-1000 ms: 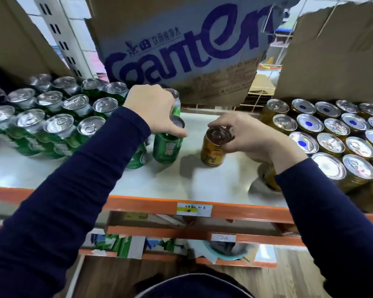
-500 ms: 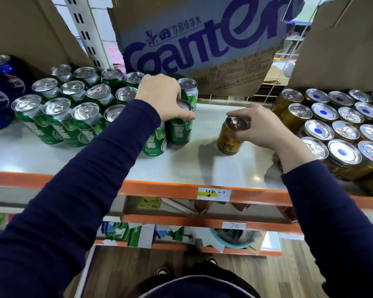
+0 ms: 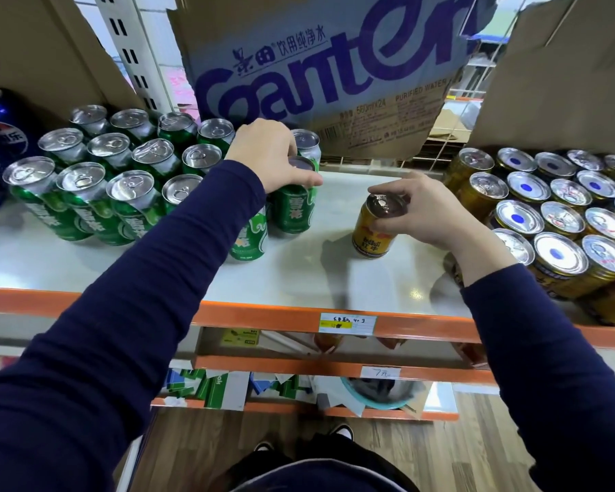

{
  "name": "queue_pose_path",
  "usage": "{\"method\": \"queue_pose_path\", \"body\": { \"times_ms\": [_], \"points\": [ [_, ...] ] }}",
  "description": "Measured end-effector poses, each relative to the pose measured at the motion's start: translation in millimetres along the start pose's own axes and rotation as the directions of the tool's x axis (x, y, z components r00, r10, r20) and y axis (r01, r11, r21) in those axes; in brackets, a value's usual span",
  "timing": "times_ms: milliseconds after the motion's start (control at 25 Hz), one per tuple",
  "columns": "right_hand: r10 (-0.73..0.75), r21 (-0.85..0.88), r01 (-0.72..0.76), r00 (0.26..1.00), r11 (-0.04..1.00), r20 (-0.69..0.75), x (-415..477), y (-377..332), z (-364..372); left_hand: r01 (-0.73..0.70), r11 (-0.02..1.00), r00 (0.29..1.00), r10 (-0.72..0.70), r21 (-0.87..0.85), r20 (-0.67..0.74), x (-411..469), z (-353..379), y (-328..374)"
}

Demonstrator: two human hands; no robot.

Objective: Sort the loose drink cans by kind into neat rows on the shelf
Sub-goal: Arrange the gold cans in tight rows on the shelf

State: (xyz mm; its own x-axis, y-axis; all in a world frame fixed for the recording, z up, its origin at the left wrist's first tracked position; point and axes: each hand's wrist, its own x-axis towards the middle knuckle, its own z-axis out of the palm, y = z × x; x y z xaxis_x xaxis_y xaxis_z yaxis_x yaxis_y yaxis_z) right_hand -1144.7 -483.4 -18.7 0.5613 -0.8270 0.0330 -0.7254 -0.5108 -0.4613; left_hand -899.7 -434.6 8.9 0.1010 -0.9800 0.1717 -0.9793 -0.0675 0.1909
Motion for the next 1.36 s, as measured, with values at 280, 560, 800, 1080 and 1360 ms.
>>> {"method": "queue_pose_path", "body": {
  "times_ms": [280,560,800,1080,1360],
  "points": [
    [-0.002,0.027,0.001,1.0,1.0,0.018,1.7,3.2,-1.4,0.012,1.0,0.998,-0.013,0.013,0.058,-2.8,-9.9,-3.8],
    [-0.008,-0.028,0.008,1.0,1.0,0.003,4.2,8.2,0.6,0.046,0.995,0.998,-0.049,0.084,0.043,-9.1,-1.9,6.3],
    [-0.036,-0.076,0.039,0.999,0.996,0.041,19.4,13.1,-12.3,-0.357,0.923,0.903,0.301,-0.145,-0.307,-67.6,56.7,55.7],
    [0.005,0.016,-0.004,0.999,1.0,-0.034,80.4,34.3,-33.8,-0.049,0.96,0.998,0.057,-0.277,0.02,-93.6,122.9,73.0],
    [0.013,-0.05,-0.01,0.999,0.999,0.051,105.4,50.2,-27.0,-0.071,0.976,0.997,0.074,-0.207,0.009,-89.2,124.7,71.9]
  ]
}}
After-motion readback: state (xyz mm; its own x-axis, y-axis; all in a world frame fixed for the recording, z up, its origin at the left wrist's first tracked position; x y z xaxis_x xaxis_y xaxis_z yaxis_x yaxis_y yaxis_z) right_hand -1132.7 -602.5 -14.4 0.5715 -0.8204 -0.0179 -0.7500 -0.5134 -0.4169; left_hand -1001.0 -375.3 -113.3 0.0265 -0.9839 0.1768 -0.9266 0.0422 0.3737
